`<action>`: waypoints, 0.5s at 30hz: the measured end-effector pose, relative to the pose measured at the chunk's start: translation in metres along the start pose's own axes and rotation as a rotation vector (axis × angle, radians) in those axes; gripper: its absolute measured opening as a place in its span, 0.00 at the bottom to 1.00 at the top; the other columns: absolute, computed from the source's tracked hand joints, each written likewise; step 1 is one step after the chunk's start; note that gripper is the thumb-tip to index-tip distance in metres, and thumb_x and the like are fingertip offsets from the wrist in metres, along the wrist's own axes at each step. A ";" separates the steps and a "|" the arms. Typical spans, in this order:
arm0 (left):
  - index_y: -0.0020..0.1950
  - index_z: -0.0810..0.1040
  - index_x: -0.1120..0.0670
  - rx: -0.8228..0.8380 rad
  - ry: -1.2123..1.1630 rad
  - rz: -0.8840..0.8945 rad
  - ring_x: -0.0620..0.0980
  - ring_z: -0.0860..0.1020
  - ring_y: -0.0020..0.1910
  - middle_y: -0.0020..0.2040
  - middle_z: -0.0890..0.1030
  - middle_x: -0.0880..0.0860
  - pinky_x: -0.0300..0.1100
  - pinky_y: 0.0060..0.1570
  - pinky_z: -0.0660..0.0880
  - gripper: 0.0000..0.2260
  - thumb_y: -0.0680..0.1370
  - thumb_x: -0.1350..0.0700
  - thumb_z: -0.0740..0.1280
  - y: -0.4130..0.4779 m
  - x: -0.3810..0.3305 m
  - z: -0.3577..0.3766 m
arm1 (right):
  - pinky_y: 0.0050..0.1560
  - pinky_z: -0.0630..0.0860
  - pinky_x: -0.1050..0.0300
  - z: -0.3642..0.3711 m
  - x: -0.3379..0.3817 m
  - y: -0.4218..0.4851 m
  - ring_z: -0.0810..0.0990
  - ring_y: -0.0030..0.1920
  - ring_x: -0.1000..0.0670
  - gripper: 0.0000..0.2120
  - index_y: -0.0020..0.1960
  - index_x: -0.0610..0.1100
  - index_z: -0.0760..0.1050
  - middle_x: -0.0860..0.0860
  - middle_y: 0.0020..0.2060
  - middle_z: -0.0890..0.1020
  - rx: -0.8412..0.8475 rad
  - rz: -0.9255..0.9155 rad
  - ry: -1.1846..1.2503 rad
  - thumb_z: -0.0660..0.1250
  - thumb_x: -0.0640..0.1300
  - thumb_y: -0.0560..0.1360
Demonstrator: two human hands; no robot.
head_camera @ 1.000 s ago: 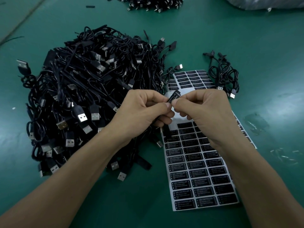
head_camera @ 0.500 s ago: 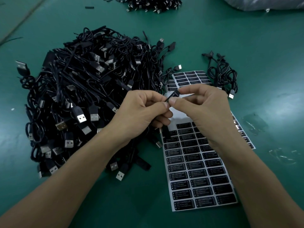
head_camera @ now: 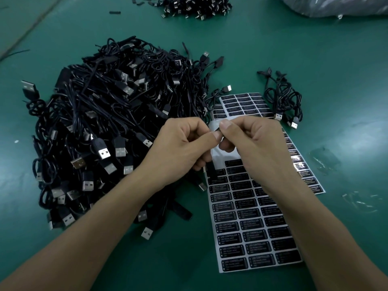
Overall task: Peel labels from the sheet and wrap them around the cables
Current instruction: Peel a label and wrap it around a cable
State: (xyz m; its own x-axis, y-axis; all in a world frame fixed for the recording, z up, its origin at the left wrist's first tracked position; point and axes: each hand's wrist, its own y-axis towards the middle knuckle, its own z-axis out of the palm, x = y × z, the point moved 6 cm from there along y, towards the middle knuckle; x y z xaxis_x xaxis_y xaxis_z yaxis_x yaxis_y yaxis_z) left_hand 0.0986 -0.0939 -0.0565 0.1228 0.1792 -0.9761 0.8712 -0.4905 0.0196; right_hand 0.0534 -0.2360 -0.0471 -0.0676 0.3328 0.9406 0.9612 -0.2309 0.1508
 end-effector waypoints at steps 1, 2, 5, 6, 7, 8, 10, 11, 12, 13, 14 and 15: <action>0.38 0.79 0.60 0.006 0.018 0.008 0.46 0.76 0.26 0.28 0.80 0.51 0.37 0.27 0.74 0.11 0.79 0.57 0.70 0.000 -0.002 -0.001 | 0.33 0.72 0.69 0.001 0.001 0.000 0.77 0.30 0.61 0.12 0.40 0.47 0.82 0.56 0.29 0.82 0.004 0.002 -0.006 0.66 0.45 0.81; 0.39 0.80 0.60 0.016 0.054 0.024 0.45 0.76 0.26 0.28 0.81 0.51 0.35 0.28 0.73 0.11 0.79 0.57 0.71 0.000 -0.005 -0.003 | 0.33 0.72 0.69 0.002 0.002 -0.001 0.77 0.30 0.61 0.12 0.41 0.47 0.82 0.56 0.29 0.82 0.007 0.000 0.000 0.66 0.45 0.81; 0.39 0.85 0.54 0.006 0.198 0.097 0.42 0.74 0.26 0.30 0.82 0.49 0.32 0.29 0.68 0.10 0.78 0.50 0.71 -0.001 -0.020 -0.012 | 0.32 0.71 0.70 0.004 0.007 -0.003 0.77 0.30 0.61 0.11 0.42 0.47 0.82 0.54 0.30 0.82 0.019 -0.022 0.094 0.66 0.47 0.81; 0.39 0.85 0.52 -0.025 0.197 0.121 0.41 0.72 0.26 0.30 0.82 0.49 0.32 0.28 0.67 0.10 0.78 0.50 0.71 -0.001 -0.025 -0.016 | 0.32 0.72 0.69 0.006 0.009 -0.004 0.77 0.30 0.60 0.11 0.44 0.47 0.82 0.53 0.31 0.83 0.037 -0.018 0.127 0.66 0.51 0.80; 0.40 0.85 0.52 -0.064 0.170 0.138 0.40 0.71 0.25 0.30 0.81 0.48 0.31 0.27 0.67 0.09 0.78 0.51 0.72 -0.001 -0.029 -0.020 | 0.32 0.72 0.68 0.009 0.009 -0.006 0.78 0.31 0.59 0.12 0.45 0.48 0.82 0.52 0.32 0.83 0.072 -0.004 0.152 0.67 0.55 0.78; 0.42 0.85 0.52 -0.105 0.127 0.139 0.39 0.71 0.25 0.30 0.81 0.48 0.31 0.26 0.67 0.07 0.79 0.53 0.71 -0.001 -0.031 -0.023 | 0.32 0.73 0.67 0.014 0.009 -0.008 0.79 0.32 0.58 0.13 0.46 0.49 0.82 0.52 0.33 0.84 0.120 0.017 0.163 0.70 0.58 0.76; 0.44 0.84 0.53 -0.180 0.035 0.095 0.38 0.72 0.25 0.29 0.81 0.47 0.32 0.26 0.70 0.06 0.80 0.57 0.70 0.000 -0.030 -0.027 | 0.33 0.74 0.66 0.026 0.007 -0.012 0.81 0.34 0.57 0.15 0.47 0.50 0.83 0.53 0.34 0.85 0.214 0.055 0.127 0.74 0.60 0.68; 0.44 0.83 0.54 -0.209 -0.001 0.070 0.39 0.73 0.25 0.29 0.81 0.47 0.33 0.25 0.71 0.06 0.80 0.58 0.69 0.001 -0.028 -0.029 | 0.34 0.76 0.63 0.032 0.007 -0.015 0.82 0.35 0.55 0.16 0.46 0.50 0.83 0.53 0.35 0.85 0.253 0.051 0.085 0.75 0.59 0.66; 0.44 0.82 0.54 -0.236 -0.028 0.049 0.39 0.72 0.25 0.30 0.81 0.48 0.33 0.25 0.72 0.06 0.80 0.58 0.69 0.001 -0.027 -0.030 | 0.35 0.78 0.58 0.038 0.007 -0.018 0.83 0.36 0.52 0.15 0.45 0.49 0.83 0.51 0.36 0.85 0.288 0.030 0.038 0.76 0.58 0.66; 0.43 0.81 0.55 -0.264 -0.047 0.034 0.40 0.72 0.24 0.30 0.82 0.48 0.34 0.25 0.72 0.07 0.81 0.59 0.68 0.000 -0.025 -0.032 | 0.36 0.79 0.52 0.044 0.008 -0.021 0.83 0.36 0.49 0.12 0.44 0.49 0.83 0.50 0.36 0.85 0.317 0.005 -0.008 0.77 0.56 0.67; 0.43 0.79 0.56 -0.290 -0.063 0.025 0.41 0.72 0.25 0.30 0.82 0.49 0.35 0.24 0.73 0.07 0.81 0.59 0.68 0.000 -0.025 -0.035 | 0.38 0.79 0.48 0.048 0.009 -0.023 0.83 0.37 0.48 0.10 0.43 0.48 0.83 0.49 0.36 0.84 0.336 -0.011 -0.038 0.77 0.54 0.69; 0.43 0.78 0.56 -0.314 -0.080 0.021 0.41 0.72 0.25 0.30 0.82 0.49 0.35 0.24 0.73 0.07 0.81 0.59 0.67 0.000 -0.025 -0.037 | 0.38 0.80 0.46 0.050 0.008 -0.024 0.83 0.36 0.48 0.08 0.43 0.48 0.82 0.49 0.35 0.84 0.344 -0.012 -0.048 0.76 0.52 0.71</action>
State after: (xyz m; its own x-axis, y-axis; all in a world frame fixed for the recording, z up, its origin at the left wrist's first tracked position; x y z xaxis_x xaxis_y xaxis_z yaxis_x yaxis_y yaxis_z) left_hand 0.1135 -0.0667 -0.0244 0.1156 0.0977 -0.9885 0.9744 -0.2041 0.0938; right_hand 0.0435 -0.1817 -0.0587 -0.0749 0.3783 0.9226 0.9948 0.0927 0.0428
